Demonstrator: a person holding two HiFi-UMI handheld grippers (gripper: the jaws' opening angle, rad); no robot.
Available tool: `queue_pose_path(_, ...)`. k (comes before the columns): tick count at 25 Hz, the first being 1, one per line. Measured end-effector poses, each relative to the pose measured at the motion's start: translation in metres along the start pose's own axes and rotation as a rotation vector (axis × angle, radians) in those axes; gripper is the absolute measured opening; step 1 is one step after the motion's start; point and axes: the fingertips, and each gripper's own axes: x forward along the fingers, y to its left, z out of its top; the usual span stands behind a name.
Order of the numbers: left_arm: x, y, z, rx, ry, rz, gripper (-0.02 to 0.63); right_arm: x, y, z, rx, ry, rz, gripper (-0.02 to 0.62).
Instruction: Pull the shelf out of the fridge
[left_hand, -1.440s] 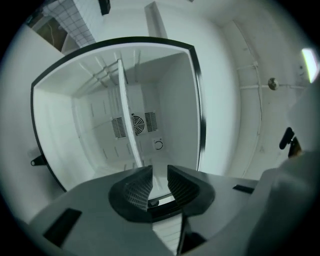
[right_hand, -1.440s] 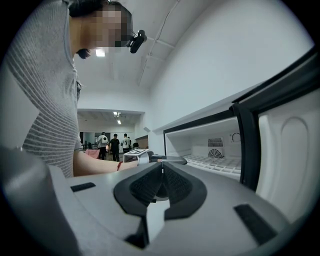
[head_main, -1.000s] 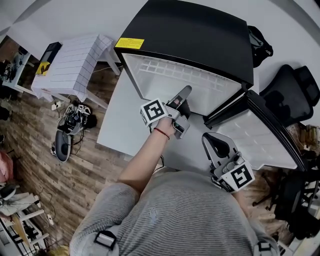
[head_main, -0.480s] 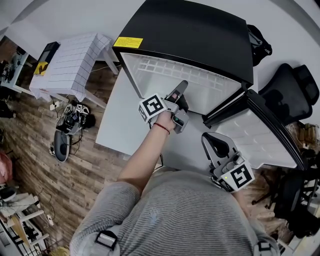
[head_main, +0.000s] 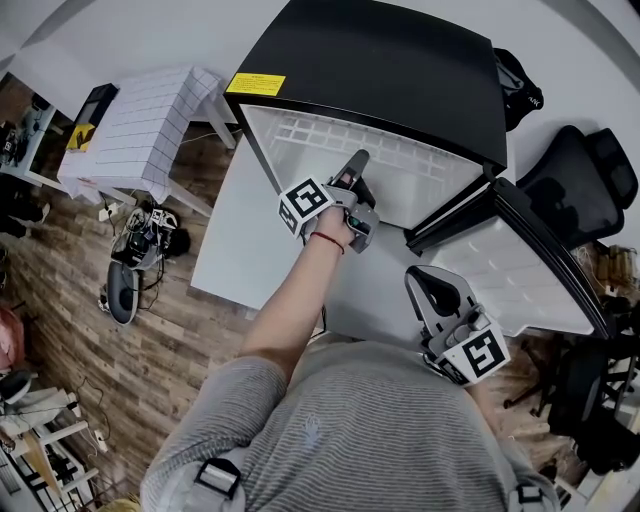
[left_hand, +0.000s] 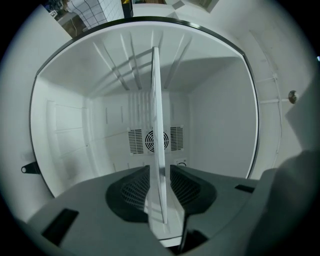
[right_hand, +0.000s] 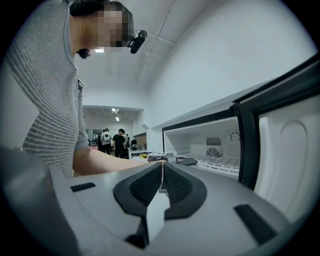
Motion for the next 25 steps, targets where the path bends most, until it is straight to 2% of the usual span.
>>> queue_pose_path(5,0.01,0.004,0.007,-0.003,-0.015,0.019,0.115,-0.002,-0.002,0.001,-0.021,0.004,-0.004,0.017)
queue_pose_path(9,0.014,0.006,0.01,-0.005,-0.02,0.025,0.115,-0.002,-0.002,0.003,-0.004,-0.01,-0.006,0.017)
queue_pose_path(13,0.019,0.008,0.013,-0.006,-0.027,0.033,0.115,-0.003,0.002,-0.002,0.029,0.019,0.002,0.017)
queue_pose_path(25,0.035,0.011,0.022,-0.031,-0.056,0.041,0.115,-0.002,-0.002,-0.004,0.03,0.028,-0.004,0.017)
